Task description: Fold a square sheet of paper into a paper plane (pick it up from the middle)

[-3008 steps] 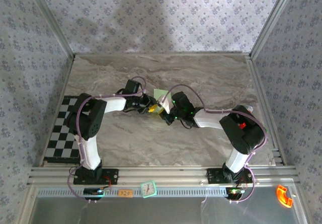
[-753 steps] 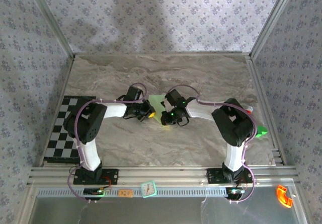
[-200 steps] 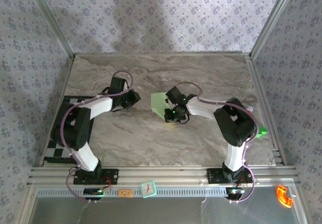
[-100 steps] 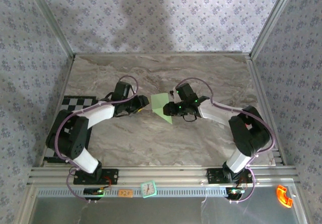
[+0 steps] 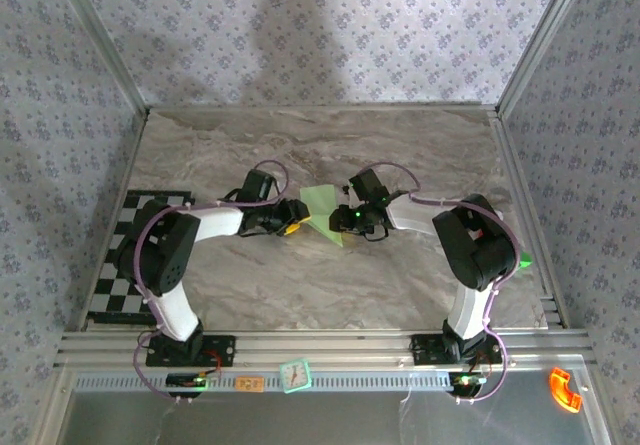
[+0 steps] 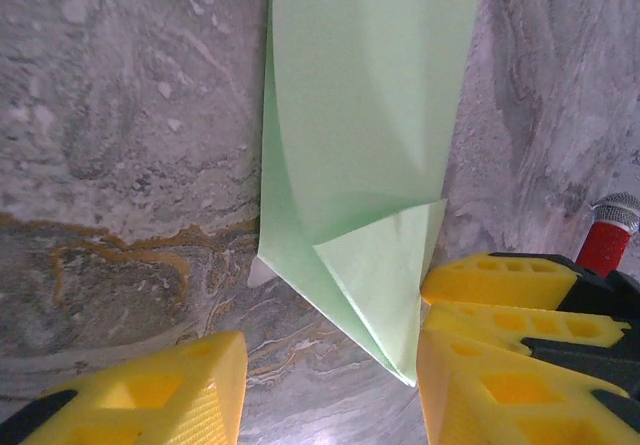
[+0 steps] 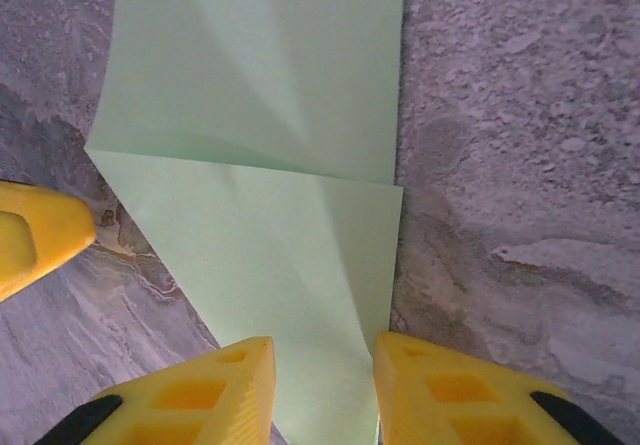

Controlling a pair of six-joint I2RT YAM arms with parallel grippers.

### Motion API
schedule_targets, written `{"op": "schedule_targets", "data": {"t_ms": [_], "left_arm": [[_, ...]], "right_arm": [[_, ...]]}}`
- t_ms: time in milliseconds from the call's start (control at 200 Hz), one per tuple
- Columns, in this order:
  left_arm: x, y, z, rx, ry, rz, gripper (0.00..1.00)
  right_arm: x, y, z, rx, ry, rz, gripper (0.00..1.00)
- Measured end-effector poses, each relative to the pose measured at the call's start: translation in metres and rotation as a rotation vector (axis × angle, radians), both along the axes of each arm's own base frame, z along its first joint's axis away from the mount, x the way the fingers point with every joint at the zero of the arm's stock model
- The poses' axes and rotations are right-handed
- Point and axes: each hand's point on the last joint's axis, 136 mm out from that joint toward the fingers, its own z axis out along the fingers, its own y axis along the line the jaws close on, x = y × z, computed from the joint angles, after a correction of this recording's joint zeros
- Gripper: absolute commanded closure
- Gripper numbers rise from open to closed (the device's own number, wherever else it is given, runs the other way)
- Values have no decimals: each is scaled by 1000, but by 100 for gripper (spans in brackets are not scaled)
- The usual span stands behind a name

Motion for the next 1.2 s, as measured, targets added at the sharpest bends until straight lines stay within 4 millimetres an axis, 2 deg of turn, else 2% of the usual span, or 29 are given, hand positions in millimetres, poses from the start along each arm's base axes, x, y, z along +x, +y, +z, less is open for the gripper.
{"op": "schedule_targets", "data": {"t_ms": [360,555,714,849,1199], "left_arm": [[11,-10,0,-26,8,9,61],[14,-11,-12,-27,35,25,67],[20,-17,-9,-54,29,26,72],[25,-21,-5,-99,27,28,72],[35,-10,-8,-178,62,13,72]], "right_arm": [[2,-3,-2,-2,19,-9,67],[2,-3,-3,0,21,-10,67],[2,-3,-3,-1,22,-10,69],[2,-4,-4,-3,31,-11,69],[2,-4,-4,1,38,-10,69]]}}
